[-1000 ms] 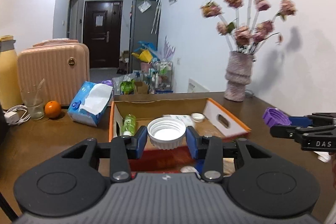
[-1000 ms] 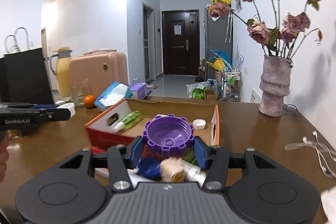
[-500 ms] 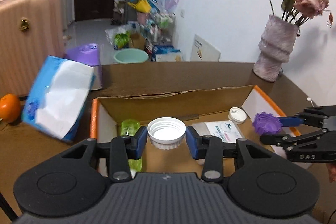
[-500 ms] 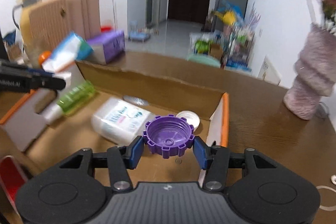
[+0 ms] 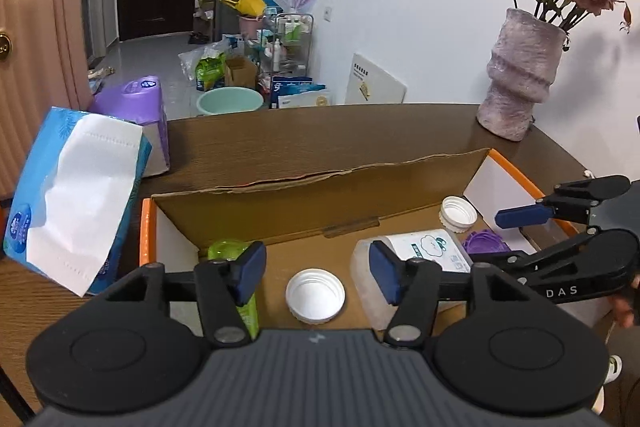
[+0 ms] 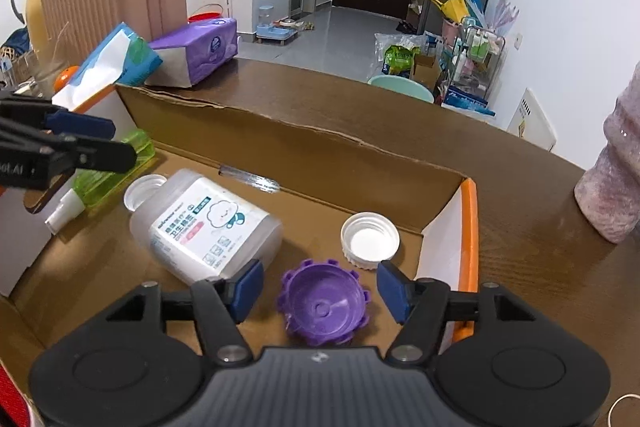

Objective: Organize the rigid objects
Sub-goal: 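Drop the white cap into the box with the left tool while the right tool drops the purple cap, then open both tools and withdraw them from the box back over the table, then grasp the red lint brush with the left tool while the right tool grips its white handle, then carry the lint brush into the box with both tools and release it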

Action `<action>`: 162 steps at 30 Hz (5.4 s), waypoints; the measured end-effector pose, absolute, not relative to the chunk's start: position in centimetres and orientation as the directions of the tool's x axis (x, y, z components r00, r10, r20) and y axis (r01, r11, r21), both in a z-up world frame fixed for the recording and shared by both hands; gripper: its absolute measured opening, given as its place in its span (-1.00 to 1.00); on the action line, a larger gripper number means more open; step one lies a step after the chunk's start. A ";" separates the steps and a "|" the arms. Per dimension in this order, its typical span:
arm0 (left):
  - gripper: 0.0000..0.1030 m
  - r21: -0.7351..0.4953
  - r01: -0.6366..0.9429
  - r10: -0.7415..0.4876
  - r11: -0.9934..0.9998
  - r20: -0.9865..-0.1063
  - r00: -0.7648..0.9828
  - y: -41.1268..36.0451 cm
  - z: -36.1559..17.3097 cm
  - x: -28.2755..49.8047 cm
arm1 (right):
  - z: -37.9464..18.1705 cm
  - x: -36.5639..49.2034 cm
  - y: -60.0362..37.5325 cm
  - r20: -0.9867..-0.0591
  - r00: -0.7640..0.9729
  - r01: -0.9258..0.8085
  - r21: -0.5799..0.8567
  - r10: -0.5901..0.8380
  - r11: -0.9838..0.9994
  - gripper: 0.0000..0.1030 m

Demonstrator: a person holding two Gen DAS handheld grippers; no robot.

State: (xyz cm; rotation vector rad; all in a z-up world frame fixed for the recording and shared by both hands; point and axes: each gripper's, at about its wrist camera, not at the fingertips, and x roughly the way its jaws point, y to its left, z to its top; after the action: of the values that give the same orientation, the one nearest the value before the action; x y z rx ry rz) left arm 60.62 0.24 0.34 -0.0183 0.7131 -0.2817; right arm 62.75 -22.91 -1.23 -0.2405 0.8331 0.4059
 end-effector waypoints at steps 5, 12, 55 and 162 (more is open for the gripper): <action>0.22 -0.095 0.226 -0.232 0.970 -0.657 0.718 0.0 0.6 60.5 | -1.3 62.8 -23.0 -0.763 0.595 -0.436 -0.043 0.252 0.899 0.24; 0.32 -0.068 0.210 -0.204 0.975 -0.639 0.742 0.3 3.7 56.4 | 2.1 59.1 -23.4 -0.730 0.637 -0.434 -0.073 0.249 0.898 0.36; 1.00 0.025 0.096 -0.093 0.995 -0.103 0.990 0.1 7.5 5.4 | 8.0 10.7 -26.5 -0.281 0.900 -0.334 0.041 0.332 0.942 0.78; 0.04 -0.389 0.152 -0.318 0.909 -0.409 0.855 0.7 5.1 26.9 | 4.7 26.8 -31.5 -0.409 0.875 -0.147 0.287 0.260 0.947 -0.74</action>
State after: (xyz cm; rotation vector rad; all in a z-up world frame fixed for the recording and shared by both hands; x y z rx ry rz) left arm 26.94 0.72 5.10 -0.3541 0.4863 -0.2521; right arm 26.83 -31.51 4.67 0.2519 0.4594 0.2147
